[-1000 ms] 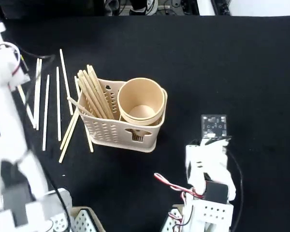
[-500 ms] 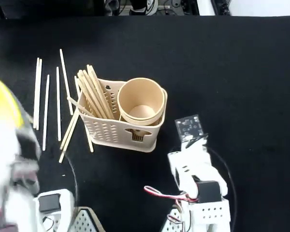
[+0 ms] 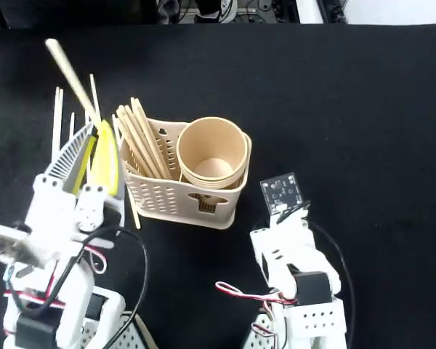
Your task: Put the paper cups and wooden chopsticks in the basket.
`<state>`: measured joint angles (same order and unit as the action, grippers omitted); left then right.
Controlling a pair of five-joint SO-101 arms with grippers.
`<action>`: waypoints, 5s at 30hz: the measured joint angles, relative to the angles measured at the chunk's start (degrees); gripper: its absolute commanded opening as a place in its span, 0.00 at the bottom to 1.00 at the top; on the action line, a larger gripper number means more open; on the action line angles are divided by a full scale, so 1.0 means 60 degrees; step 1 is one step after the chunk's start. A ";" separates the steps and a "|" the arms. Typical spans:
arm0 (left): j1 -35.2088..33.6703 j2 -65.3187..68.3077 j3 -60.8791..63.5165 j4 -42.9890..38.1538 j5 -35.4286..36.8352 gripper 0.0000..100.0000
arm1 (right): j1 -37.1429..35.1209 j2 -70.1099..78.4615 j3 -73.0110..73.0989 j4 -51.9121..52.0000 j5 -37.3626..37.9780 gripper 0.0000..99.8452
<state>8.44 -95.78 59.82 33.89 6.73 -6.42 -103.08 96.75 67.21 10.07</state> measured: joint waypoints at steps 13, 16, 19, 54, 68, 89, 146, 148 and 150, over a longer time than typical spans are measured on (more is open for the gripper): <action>0.0000 0.0000 0.2520 -0.1011 0.0791 0.03 | 0.0000 0.0000 0.0000 0.0000 0.0000 0.01; 0.0000 0.0044 0.2549 -0.1070 0.0806 0.03 | 0.0000 0.0000 0.0000 0.0000 0.0000 0.01; -0.0117 0.0015 0.2535 -0.0996 0.0806 0.03 | 0.0000 0.0000 0.0000 0.0000 0.0000 0.01; -0.0322 0.2989 0.0967 -0.5802 0.2022 0.03 | 0.0000 0.0000 0.0000 0.0000 0.0000 0.02; -0.0381 0.4000 0.3004 -0.6974 0.1538 0.03 | 0.0000 0.0000 0.0000 0.0000 0.0000 0.02; 0.0586 0.3941 0.2711 -0.5890 0.0000 0.10 | 0.0000 0.0000 0.0000 0.0000 0.0000 0.02; -0.5524 1.7377 -1.0081 0.5626 -0.1788 0.23 | 0.0674 0.0000 0.0000 -0.0117 0.3810 0.01; -0.5773 1.8564 -1.1165 0.5993 -0.2095 0.23 | 0.0674 0.0000 0.0000 -0.0117 0.3810 0.01; -0.6007 1.9780 -1.2337 0.6300 -0.2476 0.23 | 0.0674 0.0000 0.0000 -0.0117 0.3810 0.01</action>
<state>-27.60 22.90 -14.20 71.69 -8.13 -2.37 -103.08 96.75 66.51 32.92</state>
